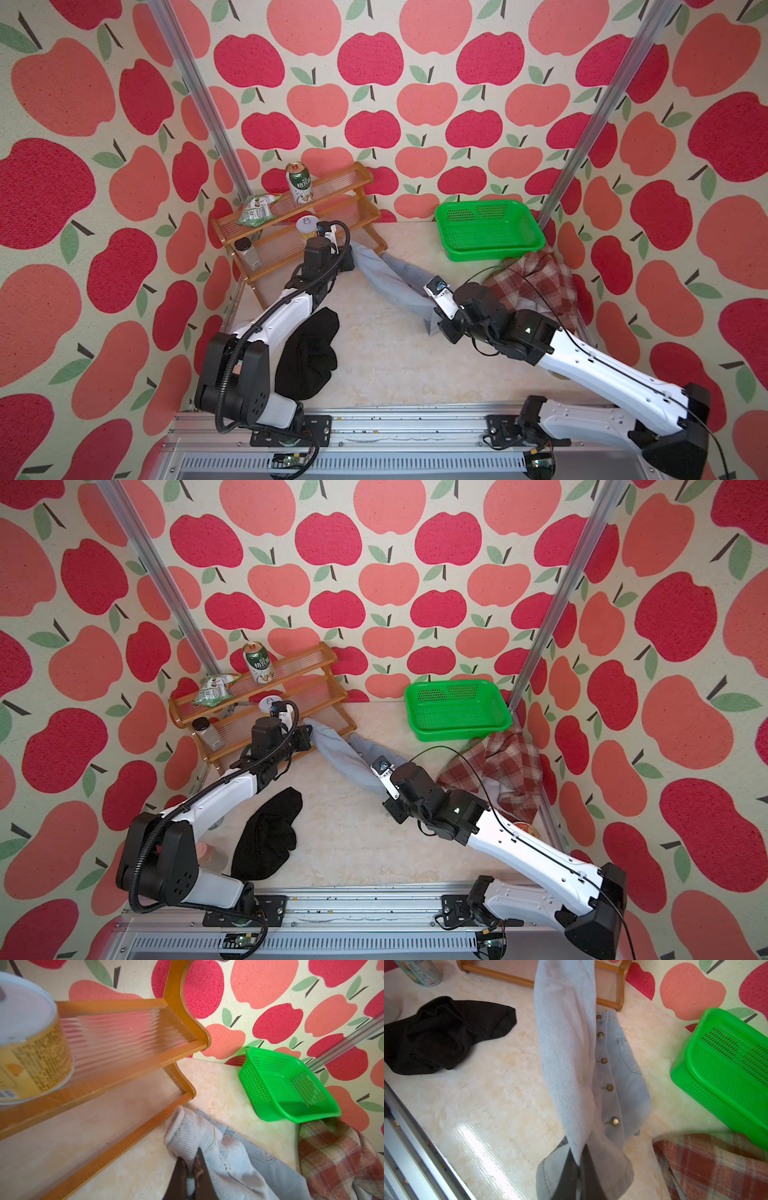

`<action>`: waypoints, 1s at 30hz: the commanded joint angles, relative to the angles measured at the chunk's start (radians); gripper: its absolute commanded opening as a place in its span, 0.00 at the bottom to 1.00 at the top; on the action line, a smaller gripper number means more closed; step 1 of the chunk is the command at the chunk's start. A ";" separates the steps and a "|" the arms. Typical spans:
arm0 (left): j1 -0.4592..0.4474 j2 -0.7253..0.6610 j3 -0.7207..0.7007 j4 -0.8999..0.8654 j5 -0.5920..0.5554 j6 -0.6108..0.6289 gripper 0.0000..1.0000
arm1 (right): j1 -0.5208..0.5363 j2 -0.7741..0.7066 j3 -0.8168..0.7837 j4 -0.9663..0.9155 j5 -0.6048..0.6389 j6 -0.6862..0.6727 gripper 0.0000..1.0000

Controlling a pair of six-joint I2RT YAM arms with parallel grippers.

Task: Roll up the skirts
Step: Flatten out the skirt at the center of the board.

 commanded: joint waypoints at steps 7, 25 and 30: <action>-0.092 -0.166 0.287 -0.109 -0.116 0.199 0.02 | -0.042 -0.092 0.260 -0.044 -0.176 -0.044 0.03; -0.188 0.199 0.794 -0.302 -0.050 0.242 0.01 | -0.517 -0.087 0.595 -0.195 -0.278 0.021 0.00; -0.205 0.196 0.803 -0.279 -0.058 0.251 0.03 | -0.504 -0.066 0.691 -0.244 -0.511 0.013 0.00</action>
